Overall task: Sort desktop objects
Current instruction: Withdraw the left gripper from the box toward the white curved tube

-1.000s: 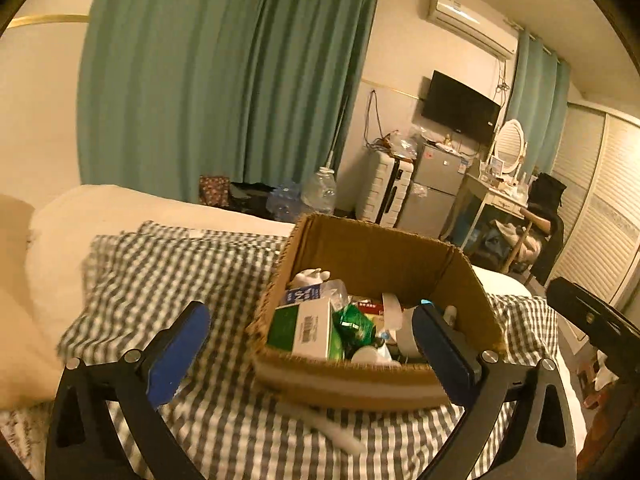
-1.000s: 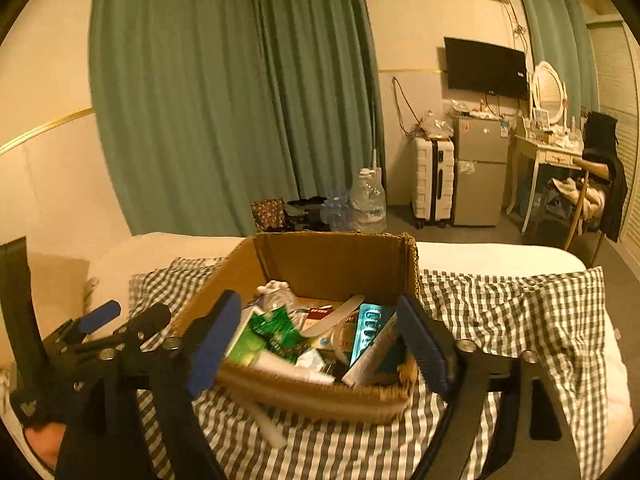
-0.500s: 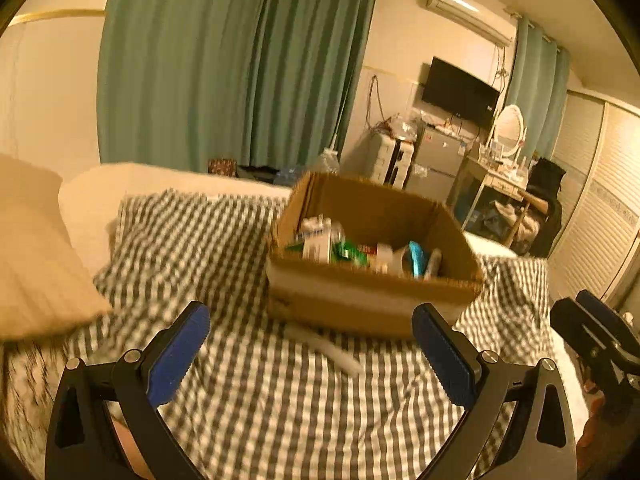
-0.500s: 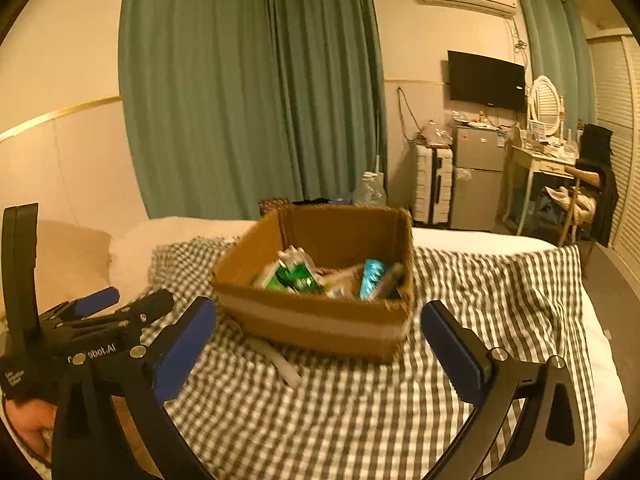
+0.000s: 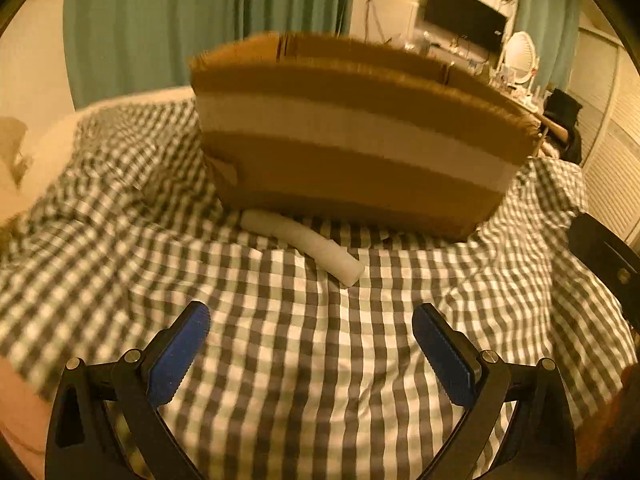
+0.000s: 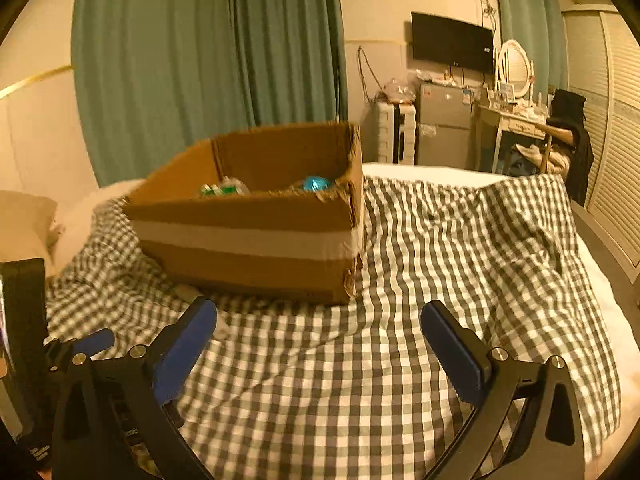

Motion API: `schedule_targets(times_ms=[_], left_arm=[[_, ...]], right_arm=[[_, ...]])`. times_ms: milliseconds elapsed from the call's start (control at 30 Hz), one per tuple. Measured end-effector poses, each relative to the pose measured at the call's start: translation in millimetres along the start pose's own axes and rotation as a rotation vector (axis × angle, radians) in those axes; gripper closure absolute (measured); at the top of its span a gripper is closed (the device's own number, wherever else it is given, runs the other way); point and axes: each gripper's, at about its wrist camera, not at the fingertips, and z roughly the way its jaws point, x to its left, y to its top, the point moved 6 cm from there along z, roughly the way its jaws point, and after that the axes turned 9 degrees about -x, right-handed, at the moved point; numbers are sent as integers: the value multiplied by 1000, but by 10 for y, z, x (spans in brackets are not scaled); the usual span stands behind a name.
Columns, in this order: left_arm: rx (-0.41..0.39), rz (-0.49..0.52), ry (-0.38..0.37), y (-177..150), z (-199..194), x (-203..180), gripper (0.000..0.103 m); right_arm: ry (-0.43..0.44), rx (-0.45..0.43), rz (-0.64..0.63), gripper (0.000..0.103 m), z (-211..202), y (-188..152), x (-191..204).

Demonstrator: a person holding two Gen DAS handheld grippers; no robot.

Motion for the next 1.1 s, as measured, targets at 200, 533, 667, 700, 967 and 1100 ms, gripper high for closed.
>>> schedule_targets(times_ms=[200,533,667,700,967,1100], left_arm=[[15,-130,28,87,502,57,0],[36,-172,174,-28,981,160,0],[38,-178,149,-23,964,154,0],[34,-174,134,-24,941,156,0],[-70,-137,81,-34,541,123,81],[-40,-152,37,-109,395,203,86]], right_arm=[[-17,33,69,0,188,-36,-225],[-39,81,125,0,274,-163,-352],[-36,114,147,0,305,-229,-350],[-39,118,146,0,301,-245,-349],[-31,116,155,0,271,-298,-348],[-25,123,144,0,280,-307,-298]])
